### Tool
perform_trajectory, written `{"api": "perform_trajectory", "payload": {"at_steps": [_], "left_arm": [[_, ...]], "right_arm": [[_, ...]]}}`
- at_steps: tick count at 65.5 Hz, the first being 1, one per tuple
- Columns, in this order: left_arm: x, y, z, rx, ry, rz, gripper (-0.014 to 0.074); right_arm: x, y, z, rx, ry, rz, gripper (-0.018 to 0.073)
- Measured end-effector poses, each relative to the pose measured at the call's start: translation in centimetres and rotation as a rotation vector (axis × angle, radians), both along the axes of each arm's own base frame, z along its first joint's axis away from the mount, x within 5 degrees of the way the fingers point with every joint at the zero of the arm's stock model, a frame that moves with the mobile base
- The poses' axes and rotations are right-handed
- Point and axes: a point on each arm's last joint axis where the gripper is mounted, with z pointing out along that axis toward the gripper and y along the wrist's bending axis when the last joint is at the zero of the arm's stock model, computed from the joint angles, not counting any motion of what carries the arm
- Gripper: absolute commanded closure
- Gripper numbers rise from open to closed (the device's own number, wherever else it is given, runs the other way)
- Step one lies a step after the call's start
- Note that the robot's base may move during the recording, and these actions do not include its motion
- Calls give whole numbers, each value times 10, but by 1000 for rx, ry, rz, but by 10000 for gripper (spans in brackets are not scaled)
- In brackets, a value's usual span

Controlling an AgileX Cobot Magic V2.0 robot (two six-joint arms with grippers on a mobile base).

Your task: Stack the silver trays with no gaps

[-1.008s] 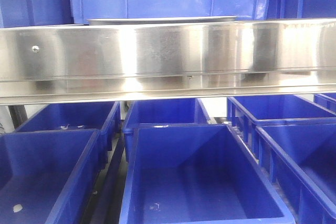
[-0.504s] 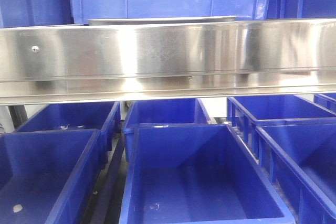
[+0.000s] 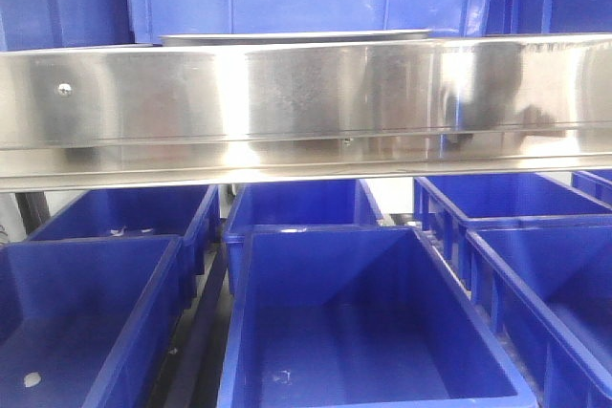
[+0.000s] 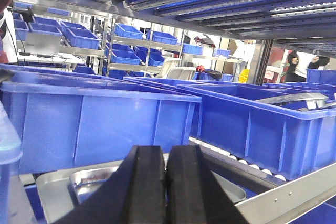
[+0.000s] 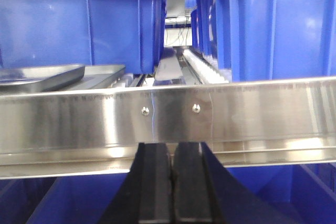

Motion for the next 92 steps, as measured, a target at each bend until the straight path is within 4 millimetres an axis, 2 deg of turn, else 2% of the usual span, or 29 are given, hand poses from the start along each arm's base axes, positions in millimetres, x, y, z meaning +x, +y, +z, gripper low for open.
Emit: {"api": "perform_trajectory", "payload": {"at_steps": [48, 59, 68, 92], "left_arm": [[0, 0, 0, 2, -1, 0, 604], [-5, 9, -3, 86, -60, 69, 604], [-13, 22, -25, 198, -108, 192, 604], [-34, 43, -106, 210, -78, 418, 604]], "right_arm": [[0, 0, 0, -2, -3, 0, 638], [0, 0, 0, -2, -3, 0, 638], [0, 0, 0, -4, -3, 0, 638], [0, 0, 0, -4, -4, 0, 638]]}}
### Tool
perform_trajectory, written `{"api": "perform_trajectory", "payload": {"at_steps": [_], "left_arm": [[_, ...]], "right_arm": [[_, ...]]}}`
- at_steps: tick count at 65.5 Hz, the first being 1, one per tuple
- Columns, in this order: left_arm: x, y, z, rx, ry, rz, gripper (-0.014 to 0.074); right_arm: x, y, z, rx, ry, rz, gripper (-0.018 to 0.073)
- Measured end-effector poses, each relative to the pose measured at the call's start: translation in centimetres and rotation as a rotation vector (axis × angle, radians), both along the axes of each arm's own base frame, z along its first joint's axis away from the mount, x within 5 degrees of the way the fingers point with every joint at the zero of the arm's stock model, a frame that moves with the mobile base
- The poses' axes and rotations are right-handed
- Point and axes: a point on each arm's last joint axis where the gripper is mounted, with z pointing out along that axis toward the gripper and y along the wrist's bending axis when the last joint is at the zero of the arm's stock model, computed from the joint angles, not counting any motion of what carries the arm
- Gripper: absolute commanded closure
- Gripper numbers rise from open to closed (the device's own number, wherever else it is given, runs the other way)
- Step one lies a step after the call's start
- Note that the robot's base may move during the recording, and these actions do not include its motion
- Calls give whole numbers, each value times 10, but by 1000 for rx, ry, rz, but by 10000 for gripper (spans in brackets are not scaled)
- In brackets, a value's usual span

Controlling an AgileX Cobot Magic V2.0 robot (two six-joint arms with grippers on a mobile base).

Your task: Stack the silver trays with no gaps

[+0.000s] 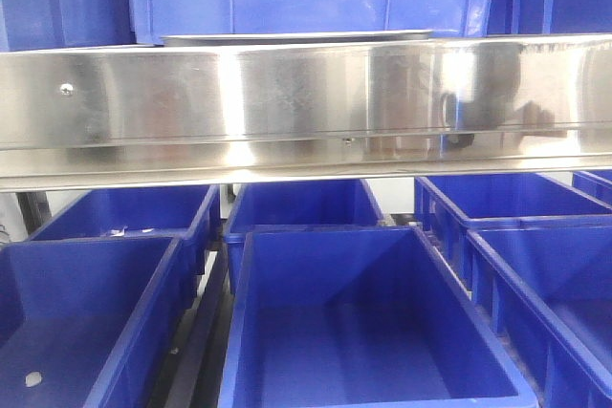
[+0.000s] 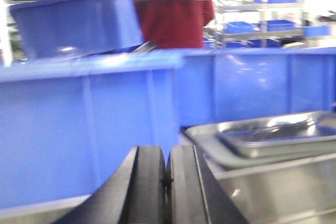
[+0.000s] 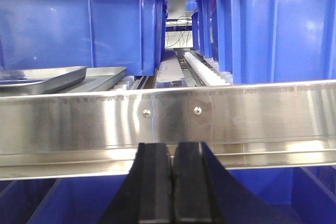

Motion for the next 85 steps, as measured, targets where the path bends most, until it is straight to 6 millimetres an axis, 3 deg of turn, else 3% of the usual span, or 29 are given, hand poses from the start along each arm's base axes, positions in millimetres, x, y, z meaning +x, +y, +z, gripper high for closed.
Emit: {"api": "perform_trajectory", "payload": {"at_steps": [13, 20, 85], "left_arm": [[6, 0, -48, -16, 97, 9, 604], [8, -1, -58, -23, 122, 10, 604], [8, 7, -60, -148, 141, 136, 604]], "right_arm": [[0, 0, 0, 0, 0, 0, 638], [0, 0, 0, 0, -1, 0, 638], [0, 0, 0, -2, -1, 0, 638]]}}
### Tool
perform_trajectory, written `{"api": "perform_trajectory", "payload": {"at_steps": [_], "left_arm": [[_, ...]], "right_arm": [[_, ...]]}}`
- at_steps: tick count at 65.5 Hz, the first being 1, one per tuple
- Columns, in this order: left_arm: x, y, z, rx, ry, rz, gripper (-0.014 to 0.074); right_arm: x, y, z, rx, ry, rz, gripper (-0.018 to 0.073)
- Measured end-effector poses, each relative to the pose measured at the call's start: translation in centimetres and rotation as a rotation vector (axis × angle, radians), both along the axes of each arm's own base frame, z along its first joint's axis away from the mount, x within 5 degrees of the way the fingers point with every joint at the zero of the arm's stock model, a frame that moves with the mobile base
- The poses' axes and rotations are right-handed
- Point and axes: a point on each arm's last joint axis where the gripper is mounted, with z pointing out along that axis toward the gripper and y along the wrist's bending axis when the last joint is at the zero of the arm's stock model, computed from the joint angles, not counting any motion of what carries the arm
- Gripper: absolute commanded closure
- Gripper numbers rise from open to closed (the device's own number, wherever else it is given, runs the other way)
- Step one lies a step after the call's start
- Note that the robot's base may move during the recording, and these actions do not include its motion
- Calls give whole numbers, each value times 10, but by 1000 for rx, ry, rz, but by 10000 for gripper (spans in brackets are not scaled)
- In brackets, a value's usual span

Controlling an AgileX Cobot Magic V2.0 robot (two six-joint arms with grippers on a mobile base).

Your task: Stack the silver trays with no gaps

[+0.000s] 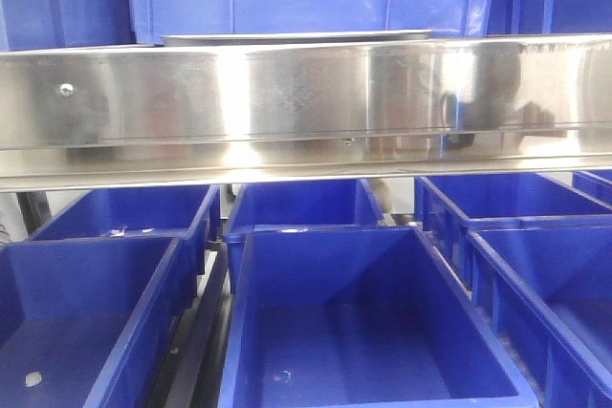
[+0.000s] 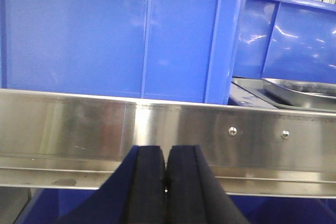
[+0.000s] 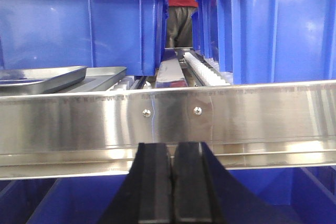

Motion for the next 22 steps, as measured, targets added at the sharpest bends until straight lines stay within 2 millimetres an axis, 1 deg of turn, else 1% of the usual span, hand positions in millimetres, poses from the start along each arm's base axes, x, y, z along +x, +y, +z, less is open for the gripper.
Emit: {"api": "perform_trajectory", "payload": {"at_steps": [22], "left_arm": [[0, 0, 0, 0, 0, 2, 604]], "right_arm": [[0, 0, 0, 0, 0, 0, 638]]}}
